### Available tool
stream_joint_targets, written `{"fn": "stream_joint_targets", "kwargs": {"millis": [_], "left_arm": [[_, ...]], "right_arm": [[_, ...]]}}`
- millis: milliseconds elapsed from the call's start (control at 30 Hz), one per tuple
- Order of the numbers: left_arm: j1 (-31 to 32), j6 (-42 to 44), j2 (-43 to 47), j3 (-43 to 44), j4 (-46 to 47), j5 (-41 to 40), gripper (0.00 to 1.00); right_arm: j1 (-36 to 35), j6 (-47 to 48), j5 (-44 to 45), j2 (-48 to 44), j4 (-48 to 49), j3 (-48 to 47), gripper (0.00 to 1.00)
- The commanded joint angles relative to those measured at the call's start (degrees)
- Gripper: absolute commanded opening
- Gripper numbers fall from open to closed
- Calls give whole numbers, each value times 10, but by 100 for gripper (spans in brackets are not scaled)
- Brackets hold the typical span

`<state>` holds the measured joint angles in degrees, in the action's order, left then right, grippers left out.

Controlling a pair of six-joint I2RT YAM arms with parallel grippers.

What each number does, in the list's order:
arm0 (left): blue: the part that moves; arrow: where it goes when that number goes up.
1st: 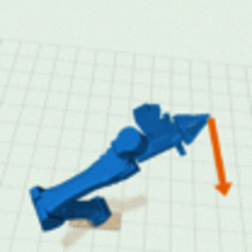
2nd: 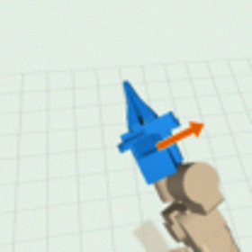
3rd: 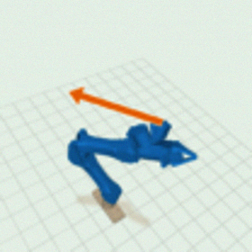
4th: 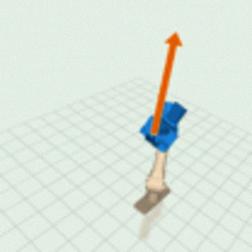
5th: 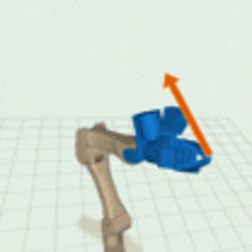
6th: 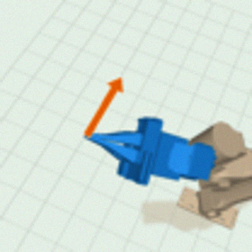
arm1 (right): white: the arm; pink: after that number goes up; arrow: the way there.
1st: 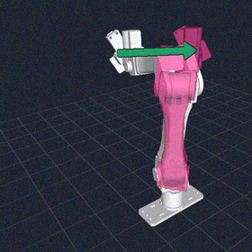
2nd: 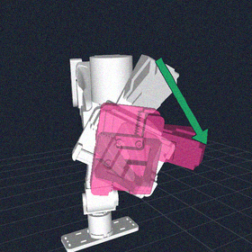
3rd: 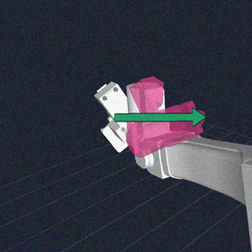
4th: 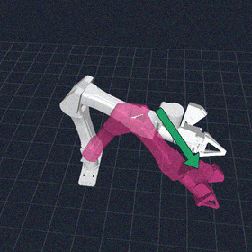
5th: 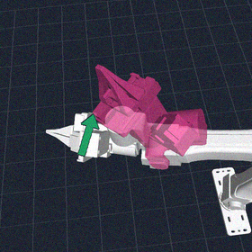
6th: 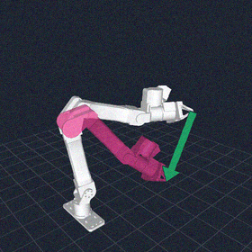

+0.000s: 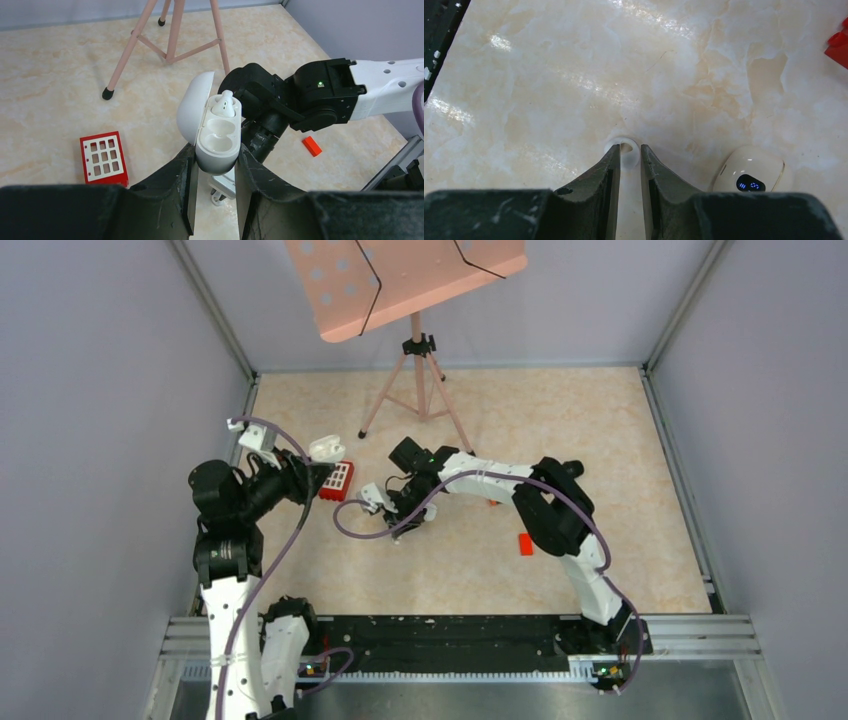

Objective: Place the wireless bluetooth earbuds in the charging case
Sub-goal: Pick up the earbud from the center of the board.

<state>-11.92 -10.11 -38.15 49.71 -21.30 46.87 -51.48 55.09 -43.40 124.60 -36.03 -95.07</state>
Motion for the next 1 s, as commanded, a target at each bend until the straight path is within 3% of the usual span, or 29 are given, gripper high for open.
{"fn": "stream_joint_targets", "kwargs": {"millis": [0, 967], "left_arm": [[-6, 7, 3, 13, 10, -7, 0], [-16, -3, 10, -2, 14, -3, 0]], "right_arm": [[4, 22, -15, 12, -3, -29, 21], [3, 86, 11, 18, -52, -8, 28]]}}
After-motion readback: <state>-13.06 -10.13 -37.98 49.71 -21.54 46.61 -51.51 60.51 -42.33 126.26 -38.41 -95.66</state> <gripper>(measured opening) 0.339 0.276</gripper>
